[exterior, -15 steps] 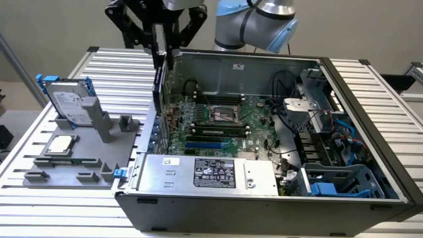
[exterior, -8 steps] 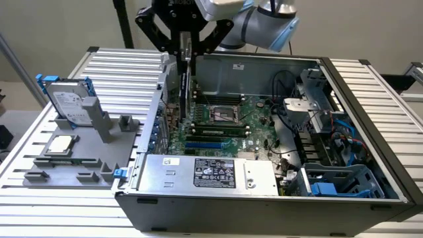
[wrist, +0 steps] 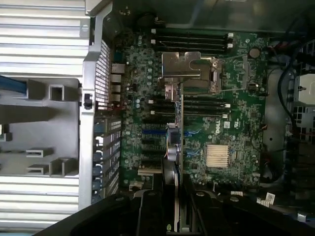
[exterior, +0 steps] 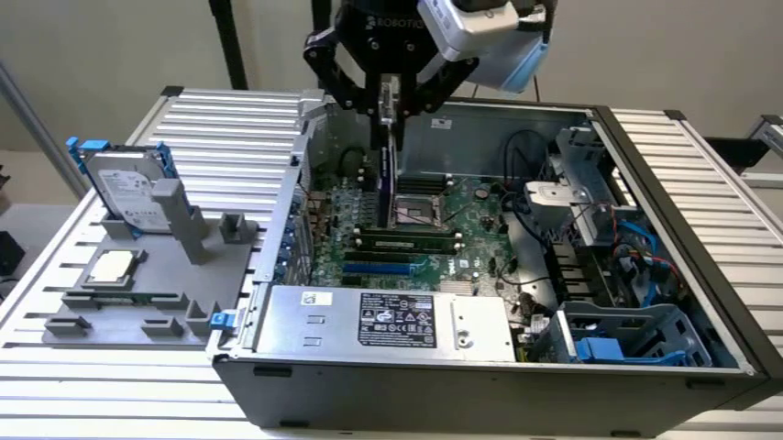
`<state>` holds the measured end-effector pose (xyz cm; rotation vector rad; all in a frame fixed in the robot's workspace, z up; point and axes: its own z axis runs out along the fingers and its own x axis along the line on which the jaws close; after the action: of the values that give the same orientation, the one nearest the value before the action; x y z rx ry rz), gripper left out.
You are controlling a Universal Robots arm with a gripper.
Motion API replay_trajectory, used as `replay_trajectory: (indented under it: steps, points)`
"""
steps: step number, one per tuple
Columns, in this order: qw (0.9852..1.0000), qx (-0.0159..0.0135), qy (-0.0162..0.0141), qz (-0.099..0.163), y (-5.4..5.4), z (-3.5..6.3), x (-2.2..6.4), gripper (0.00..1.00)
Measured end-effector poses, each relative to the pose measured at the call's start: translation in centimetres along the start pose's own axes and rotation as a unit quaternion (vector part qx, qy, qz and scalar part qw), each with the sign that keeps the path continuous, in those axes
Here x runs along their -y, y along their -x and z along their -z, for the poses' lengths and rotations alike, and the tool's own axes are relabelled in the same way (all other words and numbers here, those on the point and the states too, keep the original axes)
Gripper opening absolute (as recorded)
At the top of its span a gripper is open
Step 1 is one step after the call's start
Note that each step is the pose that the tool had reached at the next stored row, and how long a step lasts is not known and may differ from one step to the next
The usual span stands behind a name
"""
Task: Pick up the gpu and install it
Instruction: 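Pick up the gpu and move the gpu toward the slot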
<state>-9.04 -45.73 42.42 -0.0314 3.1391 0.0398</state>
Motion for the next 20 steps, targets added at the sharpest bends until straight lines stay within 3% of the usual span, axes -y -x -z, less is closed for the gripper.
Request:
replay_trajectory:
  steps: [5,10,15,20]
  points:
    - [1.0,0.0,-0.0025,0.0,2.3,-0.71,-0.32,0.0]
    - [1.0,-0.0001,-0.0059,0.0,4.0,-1.49,-1.25,0.0]
    - [1.0,-0.0001,-0.0075,-0.001,4.7,-2.36,-1.82,0.0]
    - [1.0,-0.0015,-0.0078,-0.001,4.7,-2.4,-1.82,0.0]
